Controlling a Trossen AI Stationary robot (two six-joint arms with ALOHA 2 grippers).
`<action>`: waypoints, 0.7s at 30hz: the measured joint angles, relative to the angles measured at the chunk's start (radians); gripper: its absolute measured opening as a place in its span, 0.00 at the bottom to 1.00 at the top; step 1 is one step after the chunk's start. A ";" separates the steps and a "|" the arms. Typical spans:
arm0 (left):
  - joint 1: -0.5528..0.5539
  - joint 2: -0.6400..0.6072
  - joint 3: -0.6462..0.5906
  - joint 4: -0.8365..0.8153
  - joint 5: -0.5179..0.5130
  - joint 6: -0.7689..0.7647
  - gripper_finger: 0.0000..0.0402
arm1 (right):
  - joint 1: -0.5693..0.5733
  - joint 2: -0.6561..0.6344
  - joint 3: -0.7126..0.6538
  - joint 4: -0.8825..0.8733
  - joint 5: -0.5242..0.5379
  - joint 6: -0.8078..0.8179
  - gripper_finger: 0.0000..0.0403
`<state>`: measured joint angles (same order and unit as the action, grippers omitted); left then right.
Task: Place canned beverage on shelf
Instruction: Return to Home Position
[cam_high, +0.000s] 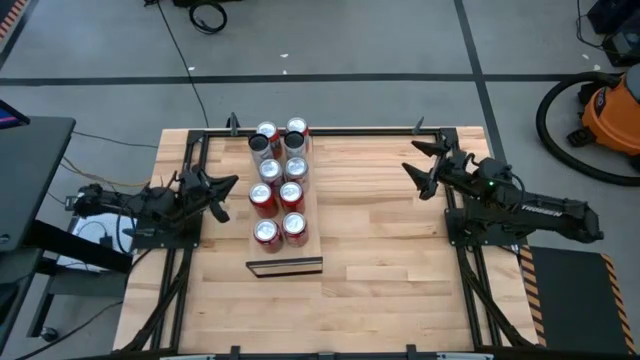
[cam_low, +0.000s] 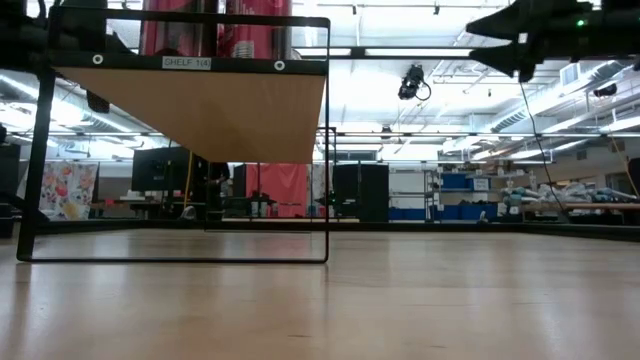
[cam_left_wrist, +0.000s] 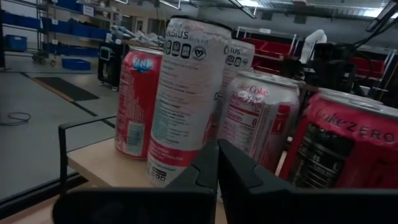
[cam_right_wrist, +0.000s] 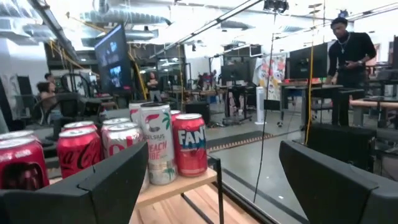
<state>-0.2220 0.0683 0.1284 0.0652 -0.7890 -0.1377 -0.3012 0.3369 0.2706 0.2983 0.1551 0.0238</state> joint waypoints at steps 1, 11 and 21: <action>0.011 0.000 -0.004 0.003 0.012 -0.004 0.03 | -0.002 -0.021 -0.001 -0.021 0.000 0.003 0.93; 0.035 0.002 -0.041 0.051 0.081 -0.015 0.03 | -0.002 -0.264 -0.001 -0.212 0.004 0.002 0.93; 0.057 0.002 -0.120 0.180 0.108 0.011 0.03 | -0.002 -0.335 -0.169 -0.048 0.052 -0.005 0.93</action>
<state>-0.1650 0.0704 0.0086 0.2448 -0.6815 -0.1263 -0.3027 0.0016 0.1016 0.2498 0.2073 0.0185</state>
